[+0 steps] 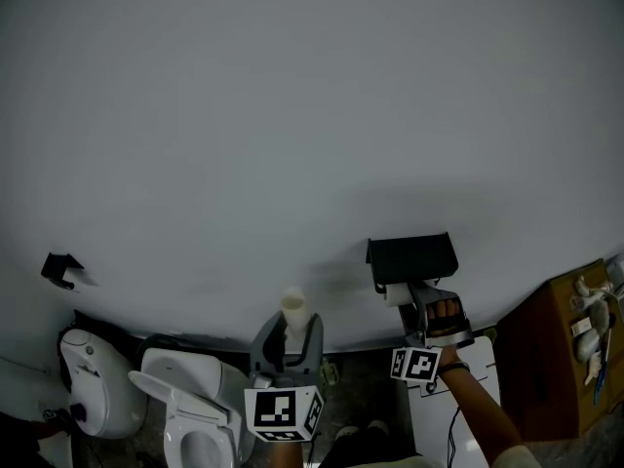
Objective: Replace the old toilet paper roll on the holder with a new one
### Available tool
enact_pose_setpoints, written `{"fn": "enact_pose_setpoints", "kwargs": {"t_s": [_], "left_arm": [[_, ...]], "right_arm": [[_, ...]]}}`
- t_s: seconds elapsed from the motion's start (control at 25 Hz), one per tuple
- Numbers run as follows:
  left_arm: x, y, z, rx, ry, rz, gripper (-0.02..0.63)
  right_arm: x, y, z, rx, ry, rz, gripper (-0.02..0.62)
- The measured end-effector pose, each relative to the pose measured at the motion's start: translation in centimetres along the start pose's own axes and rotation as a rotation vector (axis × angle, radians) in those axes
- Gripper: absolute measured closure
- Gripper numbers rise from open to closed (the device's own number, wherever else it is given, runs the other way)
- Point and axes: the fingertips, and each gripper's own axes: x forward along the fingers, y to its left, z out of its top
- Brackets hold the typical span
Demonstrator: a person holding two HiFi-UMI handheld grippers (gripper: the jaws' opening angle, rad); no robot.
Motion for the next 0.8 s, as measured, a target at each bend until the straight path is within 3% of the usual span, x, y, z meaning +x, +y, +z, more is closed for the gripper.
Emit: {"fn": "enact_pose_setpoints", "kwargs": {"t_s": [0.2, 0.32, 0.52, 0.8], "left_arm": [[0.5, -0.9, 0.0, -0.006, -0.004, -0.032, 0.414], [0.9, -1.8, 0.1, -0.007, -0.008, -0.060, 0.414], [1.7, -3.2, 0.4, -0.009, -0.017, -0.098, 0.414], [1.9, -4.1, 0.8, 0.001, -0.025, -0.131, 0.414]], "right_arm": [[-2.3, 0.1, 0.2, 0.073, -0.015, 0.008, 0.285], [-4.1, 0.3, 0.4, 0.180, -0.032, 0.036, 0.285], [-6.5, -2.3, -0.7, 0.512, -0.045, 0.032, 0.285], [-9.2, -8.5, -4.0, 1.118, -0.115, -0.043, 0.285]]}}
